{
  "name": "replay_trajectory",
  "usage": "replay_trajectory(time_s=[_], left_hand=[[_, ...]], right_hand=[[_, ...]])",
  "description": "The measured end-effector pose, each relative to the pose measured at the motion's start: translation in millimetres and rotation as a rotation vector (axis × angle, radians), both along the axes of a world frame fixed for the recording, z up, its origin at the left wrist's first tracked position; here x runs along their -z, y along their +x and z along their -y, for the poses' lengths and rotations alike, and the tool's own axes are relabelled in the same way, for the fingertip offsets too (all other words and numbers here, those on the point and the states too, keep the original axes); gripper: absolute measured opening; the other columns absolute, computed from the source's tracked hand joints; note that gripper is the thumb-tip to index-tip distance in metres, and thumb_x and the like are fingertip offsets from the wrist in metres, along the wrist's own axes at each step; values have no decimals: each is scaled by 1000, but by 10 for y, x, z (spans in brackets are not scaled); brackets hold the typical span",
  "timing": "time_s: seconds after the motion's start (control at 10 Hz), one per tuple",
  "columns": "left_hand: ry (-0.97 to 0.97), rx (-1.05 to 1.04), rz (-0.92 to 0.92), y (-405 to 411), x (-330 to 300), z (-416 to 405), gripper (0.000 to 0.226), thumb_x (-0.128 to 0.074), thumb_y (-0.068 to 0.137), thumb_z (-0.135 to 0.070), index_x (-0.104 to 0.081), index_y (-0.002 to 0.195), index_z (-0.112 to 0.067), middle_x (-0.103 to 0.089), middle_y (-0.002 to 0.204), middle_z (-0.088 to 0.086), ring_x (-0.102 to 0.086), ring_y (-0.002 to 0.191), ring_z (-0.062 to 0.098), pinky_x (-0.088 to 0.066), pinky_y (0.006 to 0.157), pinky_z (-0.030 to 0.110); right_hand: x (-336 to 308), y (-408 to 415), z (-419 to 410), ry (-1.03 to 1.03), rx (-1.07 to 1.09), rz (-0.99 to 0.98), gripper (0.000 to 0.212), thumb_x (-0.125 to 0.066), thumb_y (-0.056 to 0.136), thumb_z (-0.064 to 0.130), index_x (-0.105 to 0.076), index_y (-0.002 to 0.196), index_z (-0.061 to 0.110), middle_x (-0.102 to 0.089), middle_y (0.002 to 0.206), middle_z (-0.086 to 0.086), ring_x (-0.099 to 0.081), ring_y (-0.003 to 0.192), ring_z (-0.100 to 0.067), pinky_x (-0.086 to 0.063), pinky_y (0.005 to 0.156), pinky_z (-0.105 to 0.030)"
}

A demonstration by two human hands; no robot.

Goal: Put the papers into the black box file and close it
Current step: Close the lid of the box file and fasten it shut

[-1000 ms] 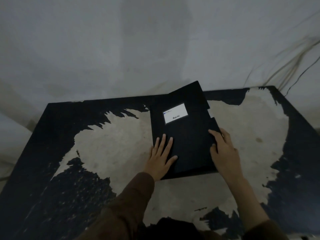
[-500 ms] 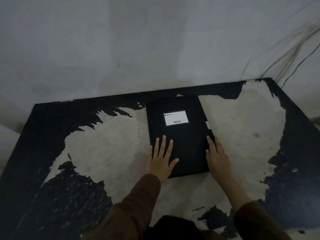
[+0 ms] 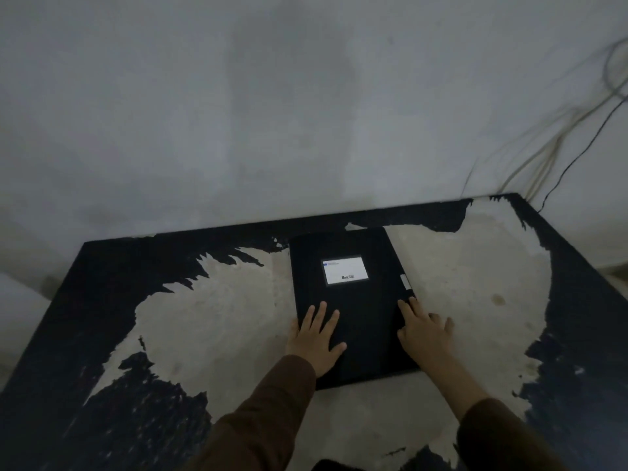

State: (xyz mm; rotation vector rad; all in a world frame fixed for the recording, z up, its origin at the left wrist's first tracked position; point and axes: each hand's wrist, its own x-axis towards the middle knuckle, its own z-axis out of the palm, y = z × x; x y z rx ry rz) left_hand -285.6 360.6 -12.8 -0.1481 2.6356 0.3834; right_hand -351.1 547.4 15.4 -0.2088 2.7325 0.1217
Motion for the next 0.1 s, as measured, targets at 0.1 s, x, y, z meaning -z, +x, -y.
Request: replay_trajectory(time_s=[0.1], left_hand=[[65, -30, -33, -119, -316, 153, 56, -30, 96, -46, -25, 148, -25, -14, 161, 2, -15, 147, 23, -11, 120, 45]], right_hand=[[-324, -212, 141, 87, -24, 135, 48, -34, 93, 37, -28, 139, 24, -31, 149, -4, -23, 136, -30, -11, 111, -63]])
